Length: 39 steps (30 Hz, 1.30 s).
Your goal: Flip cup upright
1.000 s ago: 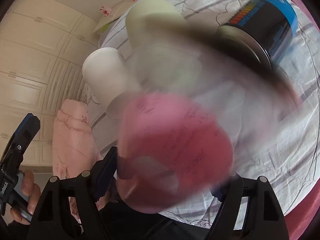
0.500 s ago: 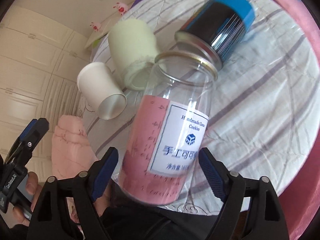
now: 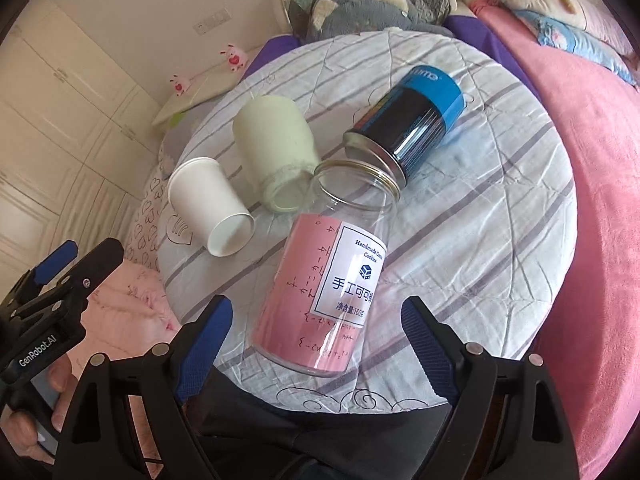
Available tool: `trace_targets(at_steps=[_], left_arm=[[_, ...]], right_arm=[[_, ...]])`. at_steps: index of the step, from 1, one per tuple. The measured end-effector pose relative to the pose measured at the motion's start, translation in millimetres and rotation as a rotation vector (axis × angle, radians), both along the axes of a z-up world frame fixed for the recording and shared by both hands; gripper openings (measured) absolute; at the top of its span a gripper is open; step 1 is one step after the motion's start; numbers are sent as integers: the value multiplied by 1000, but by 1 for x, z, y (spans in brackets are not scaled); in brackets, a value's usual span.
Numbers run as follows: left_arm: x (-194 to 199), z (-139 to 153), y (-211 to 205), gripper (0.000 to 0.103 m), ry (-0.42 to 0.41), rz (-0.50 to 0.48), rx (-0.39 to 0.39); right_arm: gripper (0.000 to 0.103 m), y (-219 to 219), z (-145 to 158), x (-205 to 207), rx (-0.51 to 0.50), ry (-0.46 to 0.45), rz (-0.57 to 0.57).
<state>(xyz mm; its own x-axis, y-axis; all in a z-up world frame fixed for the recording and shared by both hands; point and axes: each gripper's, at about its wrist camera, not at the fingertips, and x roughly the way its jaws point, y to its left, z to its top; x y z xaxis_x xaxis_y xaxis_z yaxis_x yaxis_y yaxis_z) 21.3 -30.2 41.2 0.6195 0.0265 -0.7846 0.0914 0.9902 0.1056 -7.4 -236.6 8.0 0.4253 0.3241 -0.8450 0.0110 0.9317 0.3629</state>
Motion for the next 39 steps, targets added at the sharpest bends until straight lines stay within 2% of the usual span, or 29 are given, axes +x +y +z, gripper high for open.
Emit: trace_targets(at_steps=[12,25,32,39], left_arm=[[-13,4,-15,103,0,-29,9],[-18,6,-31,103,9,-58,17],[-18,-1,-40,103,42,-65,20],[-5,-21,-78,103,129,-151,9]], right_arm=[[88,-5,9,-21,-36,-95,-47],[88,-22,15,-33,-30,-126,-86],[88,-25,15,-46,-53,-156,-112],[88,-56,0,-50,-26,-127,-172]])
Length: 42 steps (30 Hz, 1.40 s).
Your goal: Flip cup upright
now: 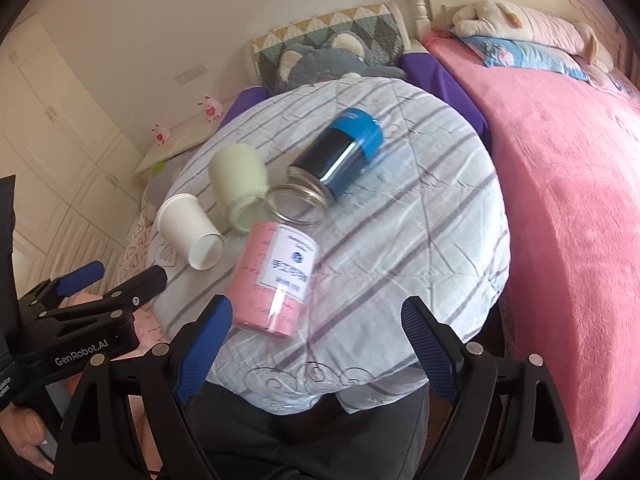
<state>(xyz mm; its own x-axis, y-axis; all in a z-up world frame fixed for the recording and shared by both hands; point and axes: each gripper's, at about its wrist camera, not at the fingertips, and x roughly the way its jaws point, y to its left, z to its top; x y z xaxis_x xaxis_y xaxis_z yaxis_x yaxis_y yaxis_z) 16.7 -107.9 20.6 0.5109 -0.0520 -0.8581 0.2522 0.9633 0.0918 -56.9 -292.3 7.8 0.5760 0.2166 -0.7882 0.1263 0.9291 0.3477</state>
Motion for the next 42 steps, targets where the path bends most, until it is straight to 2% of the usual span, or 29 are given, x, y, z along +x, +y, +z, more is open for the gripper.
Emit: trace_targets(at_steps=[5,12,25,27,33,42], left_arm=[[24,-18,-31,103,93,-57,-24],[53,-51,-57,103,242,-77,-45],[81,-77,-77,103,300,-57,-15],[83,-80,-78,98,307,-57,-25],[87,-88,-83,71,362,-85,-69],[96,-89,-82,71,371,-75,-115]], right_arm=[[88,-27,-11,4,24,19,-46],[88,-55,-32,18,64,58,-85],[88,-64,-57,42,108,101,-67],[88,-66,-59,44,109,105,-71],[88,-69,-63,45,113,116,-80],[88,-68,-63,42,115,119,-83]])
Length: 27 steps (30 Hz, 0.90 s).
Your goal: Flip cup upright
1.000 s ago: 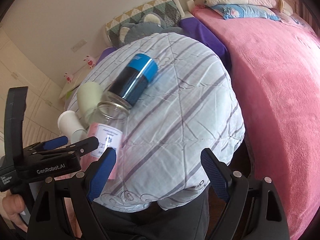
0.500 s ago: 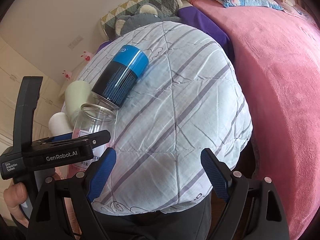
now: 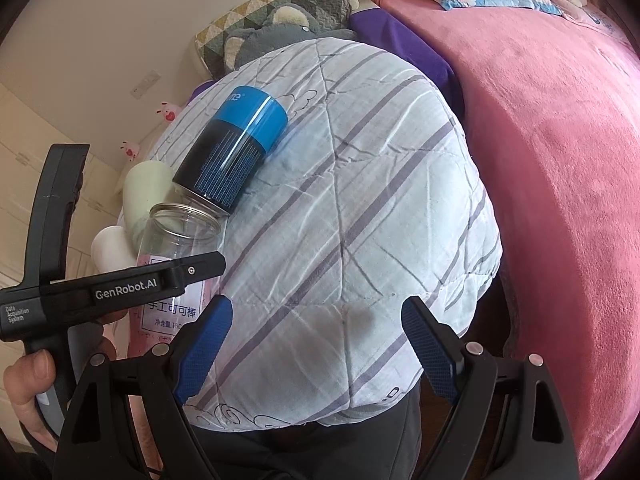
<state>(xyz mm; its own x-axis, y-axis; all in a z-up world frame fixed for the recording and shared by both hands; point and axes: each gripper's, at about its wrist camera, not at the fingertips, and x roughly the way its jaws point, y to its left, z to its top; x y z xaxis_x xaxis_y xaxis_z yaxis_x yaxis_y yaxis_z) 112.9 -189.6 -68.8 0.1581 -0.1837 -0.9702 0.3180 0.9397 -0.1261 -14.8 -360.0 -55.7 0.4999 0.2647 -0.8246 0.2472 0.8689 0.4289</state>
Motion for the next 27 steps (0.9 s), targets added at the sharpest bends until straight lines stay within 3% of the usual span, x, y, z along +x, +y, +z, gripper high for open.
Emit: trace_targets(at_steps=[9,17,27], left_arm=[[-25,29,2,70,-108,-35,-45],[-47,78,10,71,-386,-44,-72],[-43,72,18,71,-401,-23,-96]], right_arm=[[88,0,3,-5,2,-11,-6],[88,5,9,-13,0,-24,-1],[88,9,12,-17,-6,-25,8]])
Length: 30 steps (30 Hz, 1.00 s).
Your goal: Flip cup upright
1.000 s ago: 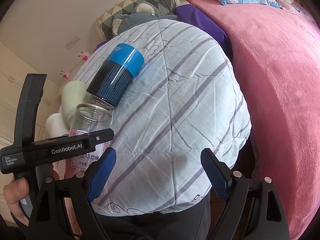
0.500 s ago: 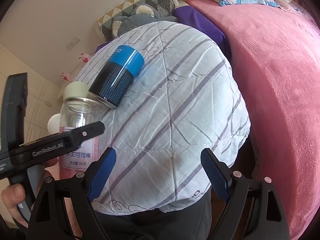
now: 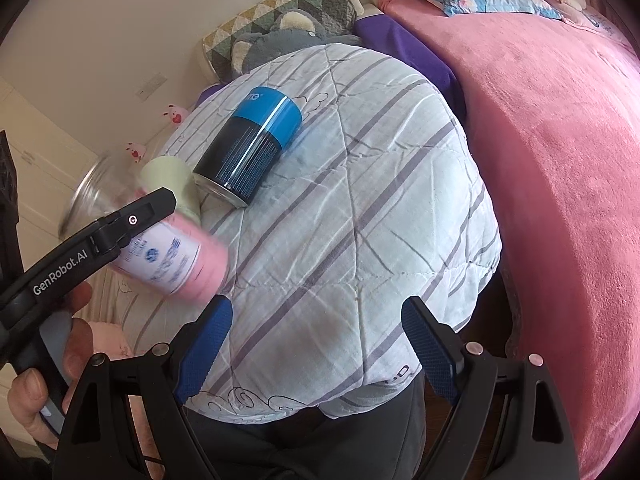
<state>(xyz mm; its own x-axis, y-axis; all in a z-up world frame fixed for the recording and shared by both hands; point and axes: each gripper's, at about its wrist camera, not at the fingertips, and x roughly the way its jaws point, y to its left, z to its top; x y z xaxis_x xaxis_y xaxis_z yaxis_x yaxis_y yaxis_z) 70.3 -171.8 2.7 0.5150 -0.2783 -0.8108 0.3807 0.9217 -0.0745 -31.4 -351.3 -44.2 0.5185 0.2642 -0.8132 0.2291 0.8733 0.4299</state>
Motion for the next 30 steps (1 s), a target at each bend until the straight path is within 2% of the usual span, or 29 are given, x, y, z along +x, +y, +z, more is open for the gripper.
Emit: trace_targets(at_steps=[7,11,17,22,30], left_arm=[[-6,-5,0,71,21,-5,15],[-9,-1,0,71,23,-4,51],[0,-19,-3,72,60,4,88],[4,-28,-7,78,76,7,115],[3,-22,-5,89,57,8,113]], right_arm=[[88,1,1,-1,-5,3,-1],[88,2,1,-1,-6,4,2],[88,7,-2,3,-3,14,11],[88,9,-2,3,-6,13,14],[88,5,-3,3,-7,17,5]])
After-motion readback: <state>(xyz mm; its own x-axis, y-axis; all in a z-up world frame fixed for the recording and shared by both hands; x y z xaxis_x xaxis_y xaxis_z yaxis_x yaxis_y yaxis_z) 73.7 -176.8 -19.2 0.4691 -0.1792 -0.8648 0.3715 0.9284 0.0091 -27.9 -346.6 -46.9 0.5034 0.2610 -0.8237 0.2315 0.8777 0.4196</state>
